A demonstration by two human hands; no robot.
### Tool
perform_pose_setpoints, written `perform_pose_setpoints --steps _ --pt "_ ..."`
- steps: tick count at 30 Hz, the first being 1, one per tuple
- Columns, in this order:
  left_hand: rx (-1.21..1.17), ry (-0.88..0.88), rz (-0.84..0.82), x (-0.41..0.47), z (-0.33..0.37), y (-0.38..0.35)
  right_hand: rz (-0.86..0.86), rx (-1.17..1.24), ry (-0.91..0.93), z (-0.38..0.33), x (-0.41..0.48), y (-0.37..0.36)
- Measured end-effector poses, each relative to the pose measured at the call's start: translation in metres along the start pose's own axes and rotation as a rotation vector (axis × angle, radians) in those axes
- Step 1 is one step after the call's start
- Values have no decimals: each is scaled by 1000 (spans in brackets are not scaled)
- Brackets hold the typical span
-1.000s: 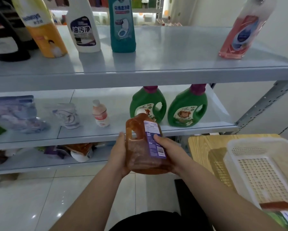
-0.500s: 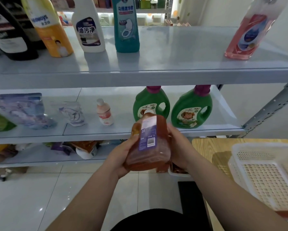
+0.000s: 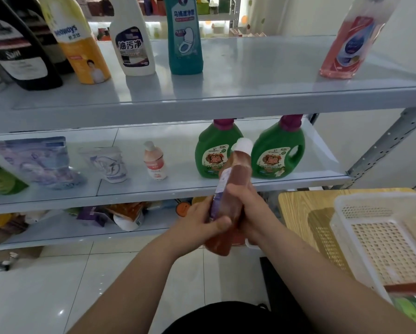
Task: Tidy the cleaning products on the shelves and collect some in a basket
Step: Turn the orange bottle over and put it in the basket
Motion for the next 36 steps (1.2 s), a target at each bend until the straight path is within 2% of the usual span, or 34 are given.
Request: perform_pose_setpoints --steps 2,5,7,10,12,16,19,23,30,36 --pt "182 -48 55 3 2 -2 -9 -173 123 -3 -6 -4" --pt "301 -75 345 9 6 -8 -32 -398 198 -1 -17 -14" --pt "178 -119 425 7 1 -9 -71 -485 222 -5 -22 -17" --pt "-186 -76 384 0 -17 4 -148 -578 307 -26 -25 -13" --pt "-410 -60 285 -3 -25 13 -113 -650 308 -36 -25 -6" --pt "-782 -69 112 -2 -26 15 -96 -440 110 -27 -26 1" --pt "-937 -39 51 -2 -22 11 -79 -366 167 -27 -28 4" --pt "-971 -18 64 -2 -16 7 -135 -371 190 -30 -29 6" --pt "-930 31 122 -5 -8 4 -136 -442 175 -31 -23 10" --pt "-793 47 189 -6 -3 4 -109 -485 138 -30 -20 12"
Point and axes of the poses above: each hand's wrist, its own x-axis towards the middle knuckle, its own y-axis out of the back of the hand, z = x × y, the point moved 3 cm from there along x, towards the middle knuckle, and after that the axes turned 11 degrees about y, right-handed, at the moved point
